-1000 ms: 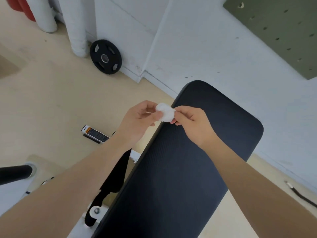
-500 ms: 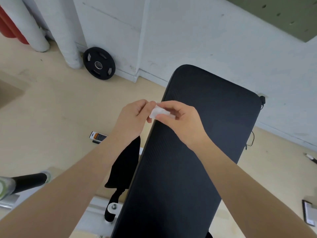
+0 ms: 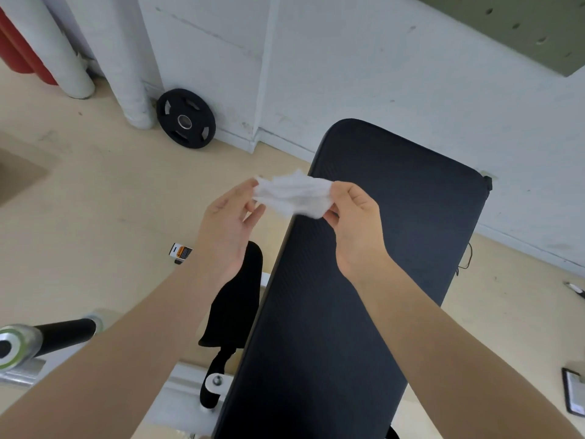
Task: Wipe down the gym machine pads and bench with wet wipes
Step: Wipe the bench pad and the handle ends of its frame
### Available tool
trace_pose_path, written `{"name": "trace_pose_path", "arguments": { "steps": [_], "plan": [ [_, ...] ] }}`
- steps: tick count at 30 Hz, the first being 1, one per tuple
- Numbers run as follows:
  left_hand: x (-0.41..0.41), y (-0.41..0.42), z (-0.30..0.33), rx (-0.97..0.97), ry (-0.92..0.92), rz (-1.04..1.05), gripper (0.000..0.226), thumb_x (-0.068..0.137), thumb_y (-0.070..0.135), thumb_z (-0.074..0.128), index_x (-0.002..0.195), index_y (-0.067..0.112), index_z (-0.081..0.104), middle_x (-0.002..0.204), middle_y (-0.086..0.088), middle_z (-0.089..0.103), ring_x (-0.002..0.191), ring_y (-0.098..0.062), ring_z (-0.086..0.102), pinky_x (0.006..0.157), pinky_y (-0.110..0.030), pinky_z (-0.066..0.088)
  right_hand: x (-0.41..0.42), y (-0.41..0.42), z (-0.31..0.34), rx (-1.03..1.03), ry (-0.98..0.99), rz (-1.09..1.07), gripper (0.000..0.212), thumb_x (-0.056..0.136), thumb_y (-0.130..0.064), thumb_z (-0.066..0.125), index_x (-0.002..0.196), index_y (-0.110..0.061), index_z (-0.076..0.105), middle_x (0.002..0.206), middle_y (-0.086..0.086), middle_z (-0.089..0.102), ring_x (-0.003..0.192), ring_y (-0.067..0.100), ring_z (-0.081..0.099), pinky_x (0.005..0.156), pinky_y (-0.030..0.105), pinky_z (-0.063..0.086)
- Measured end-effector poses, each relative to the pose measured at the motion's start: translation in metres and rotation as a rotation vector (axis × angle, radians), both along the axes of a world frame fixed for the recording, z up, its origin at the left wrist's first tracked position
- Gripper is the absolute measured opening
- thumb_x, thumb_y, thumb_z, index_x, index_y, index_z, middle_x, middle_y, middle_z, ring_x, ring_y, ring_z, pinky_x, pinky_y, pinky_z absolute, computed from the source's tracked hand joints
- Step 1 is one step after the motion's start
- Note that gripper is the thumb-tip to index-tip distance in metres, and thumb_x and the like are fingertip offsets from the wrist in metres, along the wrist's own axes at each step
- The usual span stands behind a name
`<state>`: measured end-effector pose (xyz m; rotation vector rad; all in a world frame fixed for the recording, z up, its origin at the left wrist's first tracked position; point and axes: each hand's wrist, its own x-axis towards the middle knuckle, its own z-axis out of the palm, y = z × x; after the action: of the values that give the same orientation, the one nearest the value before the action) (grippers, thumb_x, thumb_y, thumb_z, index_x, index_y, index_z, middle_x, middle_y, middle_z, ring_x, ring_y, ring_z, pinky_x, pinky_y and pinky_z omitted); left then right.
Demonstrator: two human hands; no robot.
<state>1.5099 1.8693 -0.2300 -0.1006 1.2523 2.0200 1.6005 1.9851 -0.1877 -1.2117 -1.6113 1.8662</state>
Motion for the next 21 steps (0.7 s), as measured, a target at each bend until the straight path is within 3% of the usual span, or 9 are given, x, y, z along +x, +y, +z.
{"name": "trace_pose_path", "arguments": {
  "steps": [3, 6, 9, 11, 13, 16, 19, 21],
  "plan": [
    [-0.006, -0.003, -0.004, 0.047, -0.158, 0.096, 0.033, 0.096, 0.012, 0.045, 0.065, 0.011, 0.055, 0.062, 0.003, 0.061, 0.085, -0.012, 0.067, 0.092, -0.03, 0.051, 0.0, 0.004, 0.0, 0.006, -0.036, 0.003, 0.027, 0.098, -0.02, 0.044, 0.075, -0.014, 0.058, 0.084, 0.003, 0.063, 0.081, 0.014, 0.058, 0.083, 0.029, 0.051],
    [-0.004, -0.005, -0.001, 0.024, -0.257, 0.097, 0.027, 0.097, 0.018, 0.045, 0.072, 0.01, 0.049, 0.064, -0.003, 0.061, 0.073, -0.017, 0.071, 0.071, -0.029, 0.059, 0.0, 0.006, 0.002, -0.056, -0.033, -0.034, 0.027, 0.098, -0.027, 0.044, 0.078, -0.013, 0.056, 0.088, 0.004, 0.065, 0.078, 0.015, 0.062, 0.078, 0.028, 0.055],
    [0.002, -0.002, 0.004, -0.093, -0.072, 0.03, 0.03, 0.096, 0.019, 0.049, 0.067, 0.011, 0.051, 0.07, -0.002, 0.067, 0.077, -0.019, 0.07, 0.074, -0.029, 0.057, -0.004, 0.005, 0.002, 0.029, -0.109, -0.054, 0.019, 0.093, -0.027, 0.053, 0.08, -0.014, 0.052, 0.092, 0.005, 0.064, 0.082, 0.016, 0.064, 0.075, 0.029, 0.057],
    [0.007, 0.002, 0.01, -0.129, 0.087, -0.03, 0.032, 0.094, 0.017, 0.053, 0.062, 0.011, 0.05, 0.083, -0.008, 0.068, 0.086, -0.02, 0.068, 0.084, -0.031, 0.055, -0.006, -0.003, 0.002, 0.235, -0.164, -0.018, 0.012, 0.089, -0.023, 0.058, 0.081, -0.017, 0.051, 0.085, 0.003, 0.06, 0.078, 0.014, 0.061, 0.075, 0.031, 0.057],
    [0.013, 0.005, 0.016, -0.125, 0.187, -0.083, 0.029, 0.093, 0.015, 0.054, 0.063, 0.011, 0.053, 0.085, -0.01, 0.068, 0.086, -0.019, 0.067, 0.089, -0.032, 0.053, -0.008, -0.015, 0.003, 0.453, -0.188, 0.061, 0.008, 0.089, -0.018, 0.057, 0.088, -0.02, 0.05, 0.077, -0.002, 0.057, 0.067, 0.005, 0.053, 0.066, 0.022, 0.05],
    [0.02, 0.009, 0.022, -0.127, 0.247, -0.113, 0.015, 0.093, 0.015, 0.052, 0.081, 0.008, 0.057, 0.089, -0.017, 0.066, 0.092, -0.026, 0.066, 0.095, -0.035, 0.05, -0.007, -0.027, -0.001, 0.605, -0.168, 0.249, 0.019, 0.093, -0.01, 0.049, 0.11, -0.019, 0.049, 0.074, -0.004, 0.059, 0.057, 0.002, 0.049, 0.052, 0.012, 0.039],
    [0.02, 0.009, 0.021, -0.12, 0.26, -0.124, 0.009, 0.096, 0.02, 0.047, 0.092, 0.014, 0.053, 0.095, -0.012, 0.066, 0.101, -0.022, 0.064, 0.102, -0.039, 0.045, -0.004, -0.025, -0.005, 0.742, -0.17, 0.424, 0.038, 0.093, -0.012, 0.052, 0.131, -0.014, 0.047, 0.084, -0.009, 0.057, 0.058, -0.002, 0.047, 0.055, 0.008, 0.038],
    [0.018, 0.01, 0.019, -0.104, 0.332, -0.222, 0.026, 0.094, 0.034, 0.04, 0.109, 0.019, 0.055, 0.109, -0.003, 0.066, 0.109, -0.012, 0.06, 0.104, -0.036, 0.041, -0.004, -0.021, -0.007, 0.91, -0.186, 0.47, 0.046, 0.087, -0.013, 0.062, 0.131, -0.011, 0.048, 0.098, -0.008, 0.058, 0.076, -0.005, 0.048, 0.063, 0.005, 0.038]
  ]
}}
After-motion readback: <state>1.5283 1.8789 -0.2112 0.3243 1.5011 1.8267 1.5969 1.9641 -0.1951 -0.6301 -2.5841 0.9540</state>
